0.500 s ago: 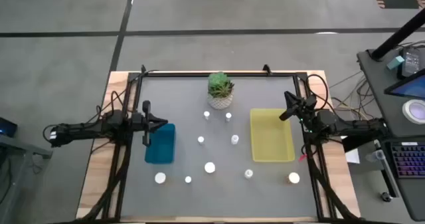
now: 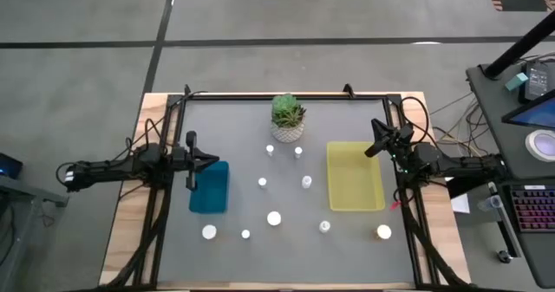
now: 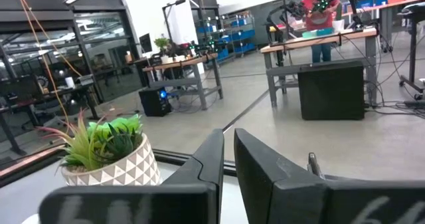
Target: Pick and place medicine bottles into bin by pill shape (circle, oval)
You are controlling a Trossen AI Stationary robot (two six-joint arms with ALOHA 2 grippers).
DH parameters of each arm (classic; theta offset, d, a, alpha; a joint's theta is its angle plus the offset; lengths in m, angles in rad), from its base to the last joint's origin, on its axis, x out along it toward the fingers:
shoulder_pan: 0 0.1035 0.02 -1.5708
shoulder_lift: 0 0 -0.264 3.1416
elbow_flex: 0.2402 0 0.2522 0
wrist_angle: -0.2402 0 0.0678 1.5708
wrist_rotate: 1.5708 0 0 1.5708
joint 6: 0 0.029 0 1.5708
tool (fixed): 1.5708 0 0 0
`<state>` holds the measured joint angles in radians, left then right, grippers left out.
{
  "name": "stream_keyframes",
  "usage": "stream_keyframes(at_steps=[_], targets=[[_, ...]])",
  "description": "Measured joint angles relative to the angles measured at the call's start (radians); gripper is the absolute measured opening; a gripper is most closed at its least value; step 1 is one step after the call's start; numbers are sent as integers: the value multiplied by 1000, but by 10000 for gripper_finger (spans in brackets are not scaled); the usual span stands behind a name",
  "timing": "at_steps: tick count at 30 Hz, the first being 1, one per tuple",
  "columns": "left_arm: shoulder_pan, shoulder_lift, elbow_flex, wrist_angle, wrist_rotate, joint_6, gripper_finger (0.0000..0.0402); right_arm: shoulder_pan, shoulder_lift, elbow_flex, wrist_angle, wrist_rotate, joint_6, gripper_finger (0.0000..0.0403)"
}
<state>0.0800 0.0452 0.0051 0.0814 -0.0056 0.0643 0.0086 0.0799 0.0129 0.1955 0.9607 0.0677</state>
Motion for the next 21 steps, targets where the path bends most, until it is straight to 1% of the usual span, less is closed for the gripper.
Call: stream_keyframes(at_steps=[9,13,15,18,21], targets=[[0,0,0,29,0,-5,0,0,0,0,0,0,0,29],[0,0,0,99,0,-10,0,0,0,0,0,0,0,29],[0,1,0,150,0,-54,0,0,0,0,0,0,2,29],[0,0,0,256,-1,-162,0,0,0,0,2,0,11,29],[0,0,0,353,-1,-220,0,0,0,0,2,0,10,29]])
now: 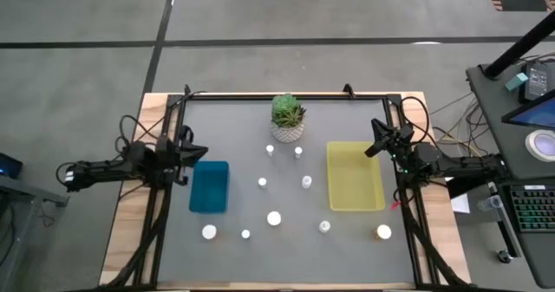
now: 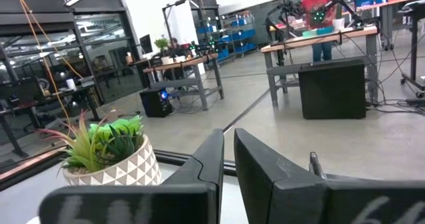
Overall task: Pick and place medicine bottles into bin by pill shape (circle, oval)
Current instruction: Put the bottom blue tablet bottle into the left blue bin
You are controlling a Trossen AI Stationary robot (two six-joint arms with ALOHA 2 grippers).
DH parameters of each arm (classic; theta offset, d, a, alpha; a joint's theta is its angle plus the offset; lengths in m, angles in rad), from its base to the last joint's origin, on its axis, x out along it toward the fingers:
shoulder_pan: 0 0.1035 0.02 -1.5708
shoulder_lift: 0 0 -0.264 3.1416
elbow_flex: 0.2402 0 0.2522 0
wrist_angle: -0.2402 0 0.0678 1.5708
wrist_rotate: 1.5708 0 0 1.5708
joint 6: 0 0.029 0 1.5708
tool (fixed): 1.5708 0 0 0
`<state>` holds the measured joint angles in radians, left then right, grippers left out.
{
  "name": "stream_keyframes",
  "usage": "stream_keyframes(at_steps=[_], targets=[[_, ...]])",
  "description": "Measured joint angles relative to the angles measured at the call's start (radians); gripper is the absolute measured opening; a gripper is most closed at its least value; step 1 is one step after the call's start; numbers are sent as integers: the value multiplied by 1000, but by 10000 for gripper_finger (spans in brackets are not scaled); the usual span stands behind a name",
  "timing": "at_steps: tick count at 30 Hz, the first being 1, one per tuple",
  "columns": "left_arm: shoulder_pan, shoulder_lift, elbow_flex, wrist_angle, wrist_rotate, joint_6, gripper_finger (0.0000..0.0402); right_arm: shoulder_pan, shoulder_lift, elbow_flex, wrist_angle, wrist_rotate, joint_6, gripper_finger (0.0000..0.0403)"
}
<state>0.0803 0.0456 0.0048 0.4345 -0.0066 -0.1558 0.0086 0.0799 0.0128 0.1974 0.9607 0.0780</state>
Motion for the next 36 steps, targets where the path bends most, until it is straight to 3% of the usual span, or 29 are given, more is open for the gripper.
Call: stream_keyframes(at_steps=[4,12,28,36], targets=[[0,16,0,74,-15,-78,0,0,0,0,0,0,0,29],[0,184,38,66,-185,-171,0,0,0,0,0,0,-5,29],[-4,677,290,61,-181,-232,0,0,0,0,-1,0,-11,29],[-23,935,507,-124,-104,-231,0,0,1,0,-8,0,-14,29]])
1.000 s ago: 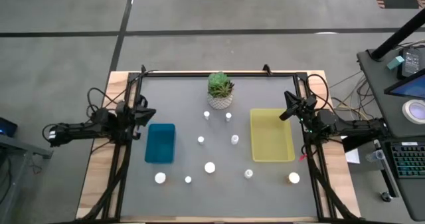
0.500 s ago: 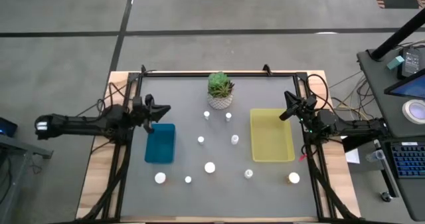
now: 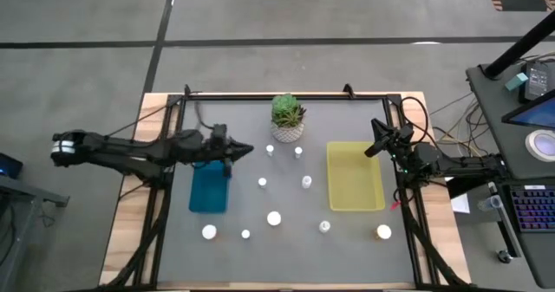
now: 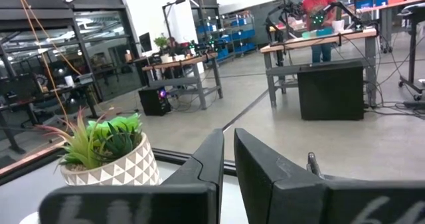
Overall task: Pick and place medicine bottles into bin by pill shape (circle, oval)
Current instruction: Put the bottom blue tablet bottle into the left blue bin
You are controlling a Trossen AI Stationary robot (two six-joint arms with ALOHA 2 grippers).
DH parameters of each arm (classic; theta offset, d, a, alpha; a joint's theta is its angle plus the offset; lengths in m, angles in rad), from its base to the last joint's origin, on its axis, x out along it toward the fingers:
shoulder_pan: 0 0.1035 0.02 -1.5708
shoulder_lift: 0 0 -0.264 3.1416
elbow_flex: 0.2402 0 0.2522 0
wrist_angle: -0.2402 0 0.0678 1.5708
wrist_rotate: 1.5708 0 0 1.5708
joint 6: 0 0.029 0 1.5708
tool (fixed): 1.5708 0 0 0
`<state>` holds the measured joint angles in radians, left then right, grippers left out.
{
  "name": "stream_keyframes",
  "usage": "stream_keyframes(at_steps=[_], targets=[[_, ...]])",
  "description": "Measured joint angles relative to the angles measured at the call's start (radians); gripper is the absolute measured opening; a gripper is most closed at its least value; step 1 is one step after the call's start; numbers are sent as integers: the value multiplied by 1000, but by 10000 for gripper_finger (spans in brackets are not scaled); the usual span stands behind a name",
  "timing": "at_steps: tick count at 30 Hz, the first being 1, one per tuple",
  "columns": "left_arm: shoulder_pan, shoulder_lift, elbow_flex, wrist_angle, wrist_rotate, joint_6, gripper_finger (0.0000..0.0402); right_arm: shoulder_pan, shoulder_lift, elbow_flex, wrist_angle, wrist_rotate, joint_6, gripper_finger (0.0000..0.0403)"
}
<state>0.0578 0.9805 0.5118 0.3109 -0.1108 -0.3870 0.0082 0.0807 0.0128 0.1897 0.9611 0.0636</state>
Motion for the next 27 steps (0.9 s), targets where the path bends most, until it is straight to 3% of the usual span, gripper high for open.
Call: stream_keyframes(at_steps=[7,11,24,27], targets=[[-30,183,226,-354,3,7,0,0,1,0,-2,0,-49,29],[-46,271,325,-463,3,36,0,0,1,0,-3,0,-49,29],[-111,421,462,-540,79,263,0,0,1,0,-3,0,-49,29],[-128,445,462,-546,94,212,0,0,1,0,-3,0,-49,29]])
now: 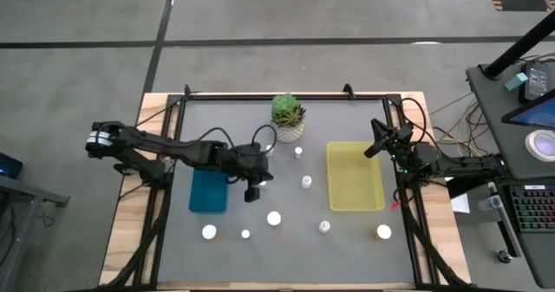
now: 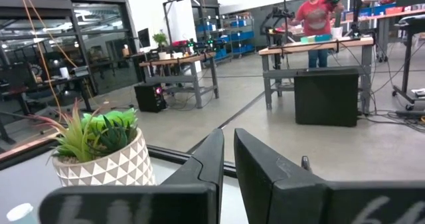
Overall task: Pick and place medicine bottles into bin by pill shape (circle, oval)
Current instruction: Put the bottom blue tablet bottle into the left blue bin
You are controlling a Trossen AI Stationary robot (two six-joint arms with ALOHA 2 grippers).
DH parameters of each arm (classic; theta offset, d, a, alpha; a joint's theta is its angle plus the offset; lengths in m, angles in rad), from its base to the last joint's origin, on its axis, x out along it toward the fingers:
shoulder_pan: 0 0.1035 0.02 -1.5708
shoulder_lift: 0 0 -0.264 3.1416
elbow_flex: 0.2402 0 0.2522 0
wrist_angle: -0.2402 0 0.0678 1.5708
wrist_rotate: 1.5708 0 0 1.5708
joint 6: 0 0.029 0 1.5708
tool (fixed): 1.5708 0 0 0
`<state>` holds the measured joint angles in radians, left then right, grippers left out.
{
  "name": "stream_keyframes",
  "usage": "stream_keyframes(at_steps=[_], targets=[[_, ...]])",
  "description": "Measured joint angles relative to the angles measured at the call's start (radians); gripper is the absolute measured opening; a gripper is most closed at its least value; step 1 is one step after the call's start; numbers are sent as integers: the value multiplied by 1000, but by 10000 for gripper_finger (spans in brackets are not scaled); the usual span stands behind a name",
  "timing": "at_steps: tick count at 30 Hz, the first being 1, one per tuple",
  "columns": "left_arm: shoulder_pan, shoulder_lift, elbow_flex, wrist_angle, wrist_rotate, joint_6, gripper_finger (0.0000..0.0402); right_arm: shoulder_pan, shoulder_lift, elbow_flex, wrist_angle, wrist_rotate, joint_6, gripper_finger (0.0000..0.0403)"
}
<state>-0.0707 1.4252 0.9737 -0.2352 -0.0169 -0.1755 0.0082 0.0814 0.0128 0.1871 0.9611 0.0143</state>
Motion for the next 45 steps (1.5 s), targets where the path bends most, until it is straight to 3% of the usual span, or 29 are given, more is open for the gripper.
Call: stream_keyframes(at_steps=[10,20,23,32,35,45], targets=[[0,50,-2,-68,44,-134,16,0,0,0,0,0,1,29],[-16,58,34,-64,58,-158,150,0,0,0,0,0,4,29],[-32,84,82,-119,43,-121,171,0,0,0,0,0,5,29],[-37,234,280,-454,-49,-50,176,0,0,0,-1,0,40,29],[-37,267,307,-483,-99,-42,176,0,0,0,-2,0,39,29],[-34,274,298,-489,-101,25,177,0,0,0,-2,0,39,29]])
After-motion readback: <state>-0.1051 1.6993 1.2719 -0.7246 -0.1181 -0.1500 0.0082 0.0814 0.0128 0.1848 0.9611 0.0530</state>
